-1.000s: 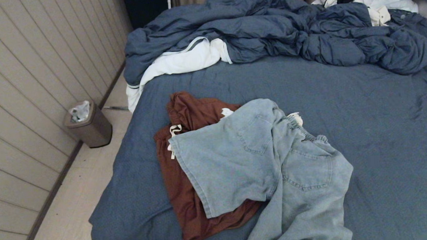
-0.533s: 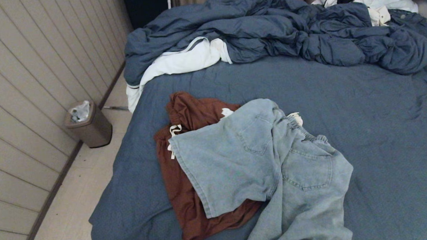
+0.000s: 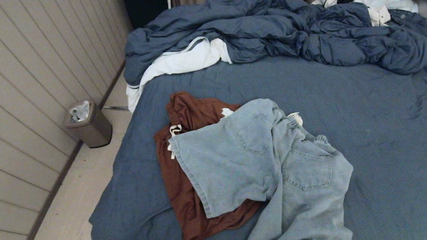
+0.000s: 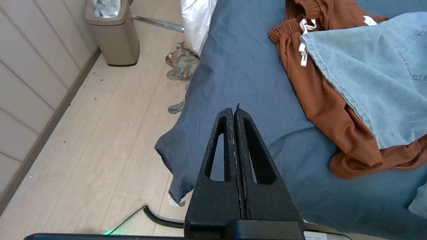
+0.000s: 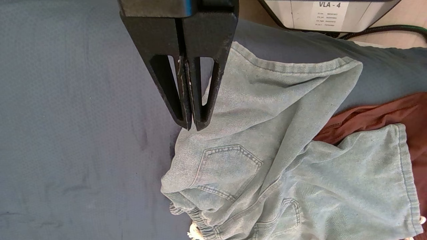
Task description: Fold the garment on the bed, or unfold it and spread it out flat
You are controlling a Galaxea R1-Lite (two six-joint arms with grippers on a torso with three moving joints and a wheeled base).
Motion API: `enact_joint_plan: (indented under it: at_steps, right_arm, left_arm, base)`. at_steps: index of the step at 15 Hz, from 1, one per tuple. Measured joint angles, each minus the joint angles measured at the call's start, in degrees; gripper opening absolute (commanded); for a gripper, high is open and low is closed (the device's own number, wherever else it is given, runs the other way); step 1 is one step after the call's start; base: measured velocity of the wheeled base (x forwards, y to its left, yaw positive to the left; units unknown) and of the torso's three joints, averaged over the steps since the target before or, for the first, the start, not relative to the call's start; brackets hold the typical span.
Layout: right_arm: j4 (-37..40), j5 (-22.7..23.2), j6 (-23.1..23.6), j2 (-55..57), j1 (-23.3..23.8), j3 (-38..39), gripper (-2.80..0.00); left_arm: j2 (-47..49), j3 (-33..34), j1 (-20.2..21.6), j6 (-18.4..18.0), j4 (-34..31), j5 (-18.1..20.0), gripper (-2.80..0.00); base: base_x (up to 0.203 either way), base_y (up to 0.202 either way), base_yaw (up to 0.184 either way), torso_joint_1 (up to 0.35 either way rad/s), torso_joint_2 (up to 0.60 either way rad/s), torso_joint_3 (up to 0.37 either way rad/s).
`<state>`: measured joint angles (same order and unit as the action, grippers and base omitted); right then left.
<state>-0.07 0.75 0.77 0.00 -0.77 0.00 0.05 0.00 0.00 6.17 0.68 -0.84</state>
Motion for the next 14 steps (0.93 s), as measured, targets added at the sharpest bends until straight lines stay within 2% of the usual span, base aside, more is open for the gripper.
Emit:
enact_joint_plan:
  at_steps: [14]
  right_arm:
    - [0.0,0.0,0.0,0.0,0.0,0.0,-2.80]
  left_arm:
    - [0.0,0.0,0.0,-0.1,0.0,0.0,-2.80]
  base:
    - [0.000,0.000,0.000,0.000,0.00,0.000]
